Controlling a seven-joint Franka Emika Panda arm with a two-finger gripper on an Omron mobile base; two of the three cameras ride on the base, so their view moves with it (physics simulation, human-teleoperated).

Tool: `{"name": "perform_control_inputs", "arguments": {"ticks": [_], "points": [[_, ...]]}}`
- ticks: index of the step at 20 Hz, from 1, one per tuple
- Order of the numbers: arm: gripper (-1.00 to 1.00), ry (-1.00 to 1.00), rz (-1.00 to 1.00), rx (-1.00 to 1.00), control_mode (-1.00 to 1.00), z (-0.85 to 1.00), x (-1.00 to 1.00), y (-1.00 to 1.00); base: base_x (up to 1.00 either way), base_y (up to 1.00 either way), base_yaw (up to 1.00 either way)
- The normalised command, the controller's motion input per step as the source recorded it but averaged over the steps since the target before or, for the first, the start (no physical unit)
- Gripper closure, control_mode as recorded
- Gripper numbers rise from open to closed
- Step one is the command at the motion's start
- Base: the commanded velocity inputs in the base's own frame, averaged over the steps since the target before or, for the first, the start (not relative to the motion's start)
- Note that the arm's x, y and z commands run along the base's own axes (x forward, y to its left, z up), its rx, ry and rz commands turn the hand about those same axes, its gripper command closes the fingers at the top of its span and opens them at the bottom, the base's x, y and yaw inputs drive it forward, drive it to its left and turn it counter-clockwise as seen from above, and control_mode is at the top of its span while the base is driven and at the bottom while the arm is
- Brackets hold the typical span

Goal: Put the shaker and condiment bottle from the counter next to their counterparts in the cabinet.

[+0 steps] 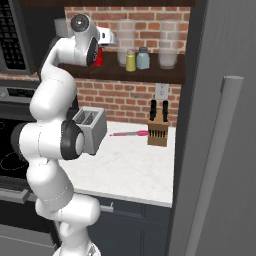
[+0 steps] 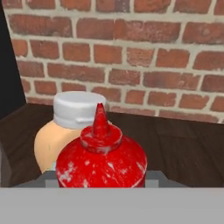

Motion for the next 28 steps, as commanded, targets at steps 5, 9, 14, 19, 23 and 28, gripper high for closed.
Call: {"name": "perform_control_inputs", "arguments": {"ticks": [5, 9, 14, 19, 23, 28], "points": [[1.00, 0.00, 0.00, 0.05, -1.00, -0.36, 0.18, 0.00, 0.00, 0.00, 0.00], [-1.00, 0.02, 0.00, 0.00, -1.00, -0.62, 0.03, 0.05, 0.00, 0.00, 0.00], [-1.00, 0.00, 0.00, 0.01, -1.00, -0.46, 0.00, 0.02, 0.00, 0.00, 0.00], [-1.00, 0.00, 0.00, 0.02, -1.00, -0.26, 0.00, 0.00, 0.00, 0.00, 0.00], [-1.00, 0.00, -0.01, 0.04, -1.00, -0.05, -0.13, -0.01, 0.00, 0.00, 0.00], [-1.00, 0.00, -0.01, 0.09, -1.00, 0.05, -0.25, -0.02, 0.00, 0.00, 0.00]]}}
